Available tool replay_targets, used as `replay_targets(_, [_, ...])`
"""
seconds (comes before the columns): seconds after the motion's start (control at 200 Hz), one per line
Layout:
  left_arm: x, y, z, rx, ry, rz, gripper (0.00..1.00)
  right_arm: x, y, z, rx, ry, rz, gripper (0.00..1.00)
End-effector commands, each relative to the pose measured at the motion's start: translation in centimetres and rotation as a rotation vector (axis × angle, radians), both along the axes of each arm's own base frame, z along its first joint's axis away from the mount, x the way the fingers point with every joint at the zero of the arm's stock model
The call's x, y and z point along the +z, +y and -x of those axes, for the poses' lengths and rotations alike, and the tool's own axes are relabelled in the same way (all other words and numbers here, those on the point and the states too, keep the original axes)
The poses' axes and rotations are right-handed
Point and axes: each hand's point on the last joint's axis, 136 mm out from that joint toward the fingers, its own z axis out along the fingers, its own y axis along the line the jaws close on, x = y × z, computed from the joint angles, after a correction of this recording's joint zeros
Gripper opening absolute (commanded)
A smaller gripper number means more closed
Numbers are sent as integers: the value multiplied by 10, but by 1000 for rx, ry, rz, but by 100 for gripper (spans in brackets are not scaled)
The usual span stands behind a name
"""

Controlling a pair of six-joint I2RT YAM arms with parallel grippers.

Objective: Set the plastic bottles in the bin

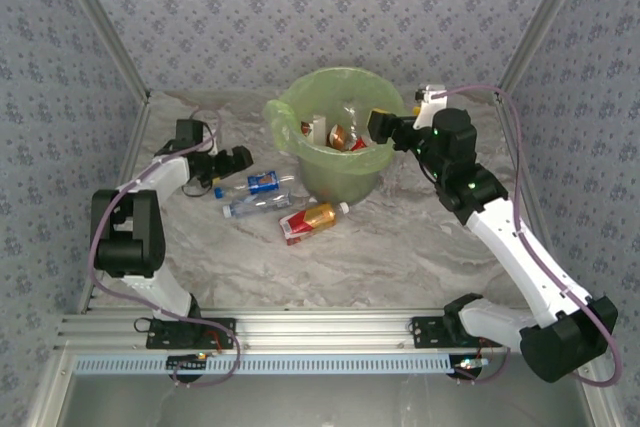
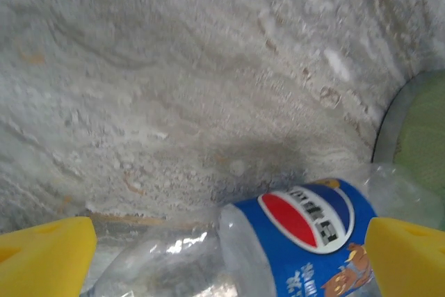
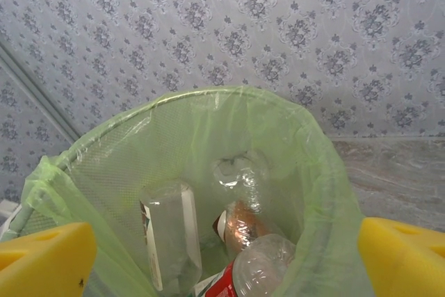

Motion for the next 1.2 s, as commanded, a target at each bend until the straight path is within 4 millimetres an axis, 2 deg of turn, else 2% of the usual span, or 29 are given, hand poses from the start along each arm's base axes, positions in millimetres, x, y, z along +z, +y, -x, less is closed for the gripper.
replay_targets(0.0, [3, -17, 20, -42, 7, 48, 99, -9, -5, 3, -30, 22, 6, 99])
replay_targets(0.21, [-9, -35, 48, -64, 46, 9, 99, -16, -4, -3, -37, 34, -1, 99])
replay_targets(0.41, [-7, -43, 72, -65, 55, -8, 99, -20, -2, -9, -36, 46, -8, 99])
replay_targets(0.625, [-7, -49, 92, -147, 60, -97, 99, -26, 2, -15, -33, 63, -10, 98])
replay_targets(0.919, [-15, -58, 91, -226, 49, -187, 99, -26, 3, -18, -36, 71, -16, 98])
replay_targets(1.044, [-21, -42, 78, -124, 60, -270, 99, -26, 4, -18, -36, 72, -17, 98])
replay_targets(1.194, [-10, -42, 56, -89, 2, -261, 99, -25, 3, -17, -38, 74, -17, 98])
